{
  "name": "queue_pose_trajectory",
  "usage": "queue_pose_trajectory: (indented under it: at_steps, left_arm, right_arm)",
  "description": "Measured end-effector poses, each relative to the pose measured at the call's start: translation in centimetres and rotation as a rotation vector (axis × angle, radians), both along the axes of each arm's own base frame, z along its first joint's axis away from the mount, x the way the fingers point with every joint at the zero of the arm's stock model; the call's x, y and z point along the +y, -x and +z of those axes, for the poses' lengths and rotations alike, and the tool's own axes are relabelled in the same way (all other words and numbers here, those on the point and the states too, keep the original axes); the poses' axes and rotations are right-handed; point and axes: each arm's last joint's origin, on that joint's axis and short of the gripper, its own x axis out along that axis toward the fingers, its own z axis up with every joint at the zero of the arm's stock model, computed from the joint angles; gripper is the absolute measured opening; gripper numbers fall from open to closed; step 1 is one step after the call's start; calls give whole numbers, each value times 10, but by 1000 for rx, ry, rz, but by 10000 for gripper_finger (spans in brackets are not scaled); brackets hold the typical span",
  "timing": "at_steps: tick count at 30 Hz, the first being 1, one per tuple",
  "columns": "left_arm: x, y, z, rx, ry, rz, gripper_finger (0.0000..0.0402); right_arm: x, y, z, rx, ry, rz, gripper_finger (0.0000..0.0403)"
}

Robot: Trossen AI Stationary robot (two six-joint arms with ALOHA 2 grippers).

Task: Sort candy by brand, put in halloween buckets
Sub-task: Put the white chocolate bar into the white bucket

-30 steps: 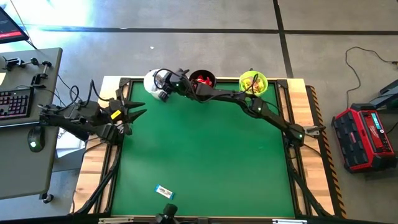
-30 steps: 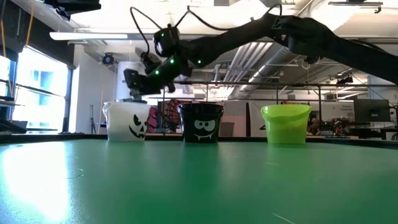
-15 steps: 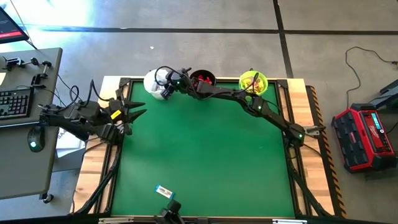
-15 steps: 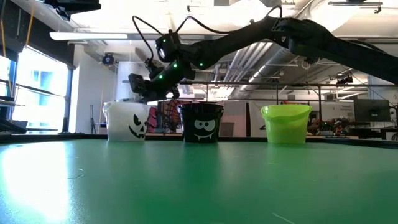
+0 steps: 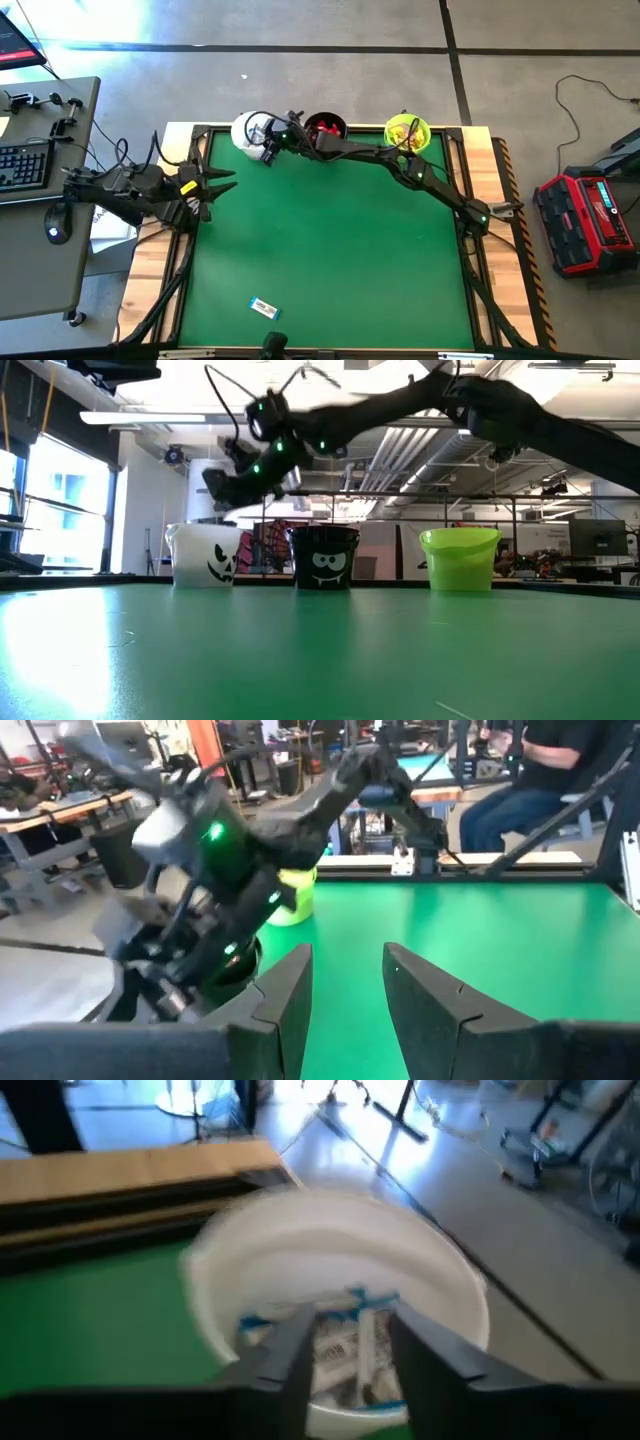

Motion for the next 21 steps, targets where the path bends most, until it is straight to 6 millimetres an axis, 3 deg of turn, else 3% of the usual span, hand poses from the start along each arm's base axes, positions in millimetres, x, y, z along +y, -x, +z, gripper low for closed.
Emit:
queue_pose_trajectory:
  at_steps: [4, 15, 21]
  left_arm:
    - [0, -2, -2, 23, -8, -1, 117]
    - [-2, -4, -5, 59, -22, -34, 117]
    - [-2, -4, -6, 73, -22, -51, 117]
  right_arm:
    - [15, -1, 5, 57, 30, 47, 14]
    - [45, -7, -5, 112, -25, 150, 1]
    - [63, -11, -25, 108, -29, 179, 0]
